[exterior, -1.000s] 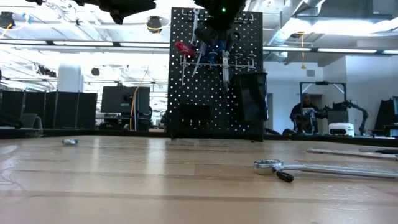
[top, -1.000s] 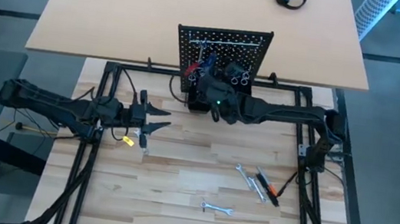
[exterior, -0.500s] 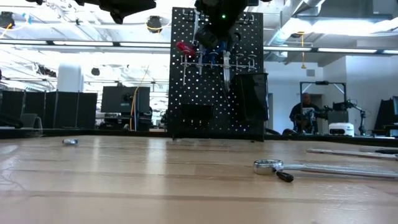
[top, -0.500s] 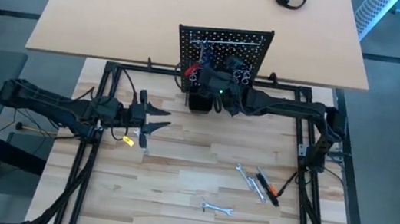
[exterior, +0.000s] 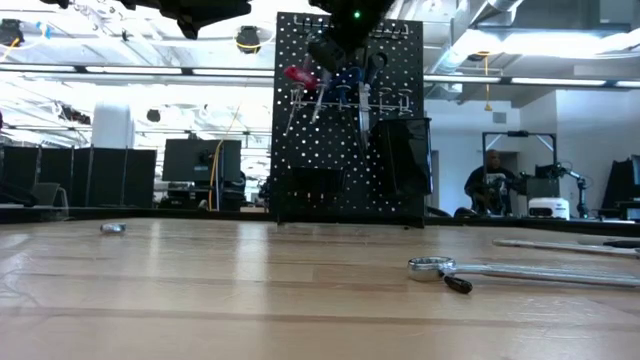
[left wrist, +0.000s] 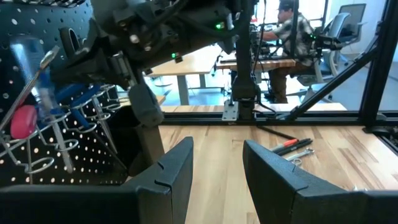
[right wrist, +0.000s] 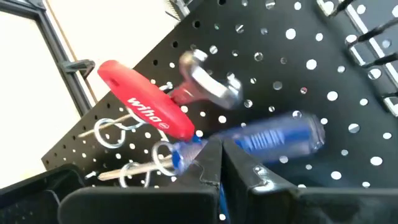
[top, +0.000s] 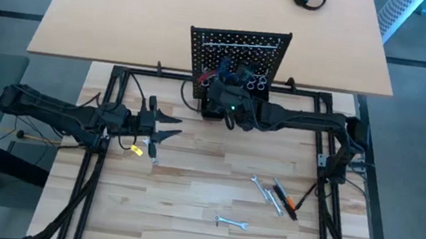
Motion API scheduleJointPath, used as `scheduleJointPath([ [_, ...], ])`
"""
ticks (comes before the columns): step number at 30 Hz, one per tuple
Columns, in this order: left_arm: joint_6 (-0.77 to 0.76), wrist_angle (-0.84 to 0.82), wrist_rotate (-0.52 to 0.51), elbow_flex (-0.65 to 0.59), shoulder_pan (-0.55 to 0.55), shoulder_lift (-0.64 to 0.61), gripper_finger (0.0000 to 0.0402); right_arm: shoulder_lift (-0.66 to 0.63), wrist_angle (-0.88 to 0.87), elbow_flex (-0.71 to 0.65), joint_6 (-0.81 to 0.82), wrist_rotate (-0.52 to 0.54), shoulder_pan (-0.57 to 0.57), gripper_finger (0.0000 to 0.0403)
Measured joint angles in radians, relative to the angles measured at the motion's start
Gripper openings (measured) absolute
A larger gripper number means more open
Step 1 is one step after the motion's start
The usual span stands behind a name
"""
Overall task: Hang tools onto peg board
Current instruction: Hang the wrench on the pegboard
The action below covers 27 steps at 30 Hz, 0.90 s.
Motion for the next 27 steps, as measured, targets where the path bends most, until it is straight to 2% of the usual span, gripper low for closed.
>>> scheduleJointPath([
  [12, 0.000, -0.001, 0.000, 0.000, 0.000, 0.000, 0.0132, 0.000, -0.004, 0.000, -0.023, 0.084, 0.081, 0.0011],
  [19, 0.010, -0.057, -0.001, 0.000, 0.000, -0.004, 0.0132, -0.013, -0.035, 0.000, -0.068, 0.085, 0.180, 0.0051],
  [23, 0.001, -0.114, -0.001, 0.000, 0.000, -0.039, 0.0132, -0.050, -0.190, 0.000, 0.043, 0.068, 0.254, 0.0071],
  [27, -0.023, -0.165, -0.002, 0.000, 0.000, -0.065, 0.0132, -0.095, -0.438, 0.000, 0.292, -0.090, 0.314, 0.0079],
])
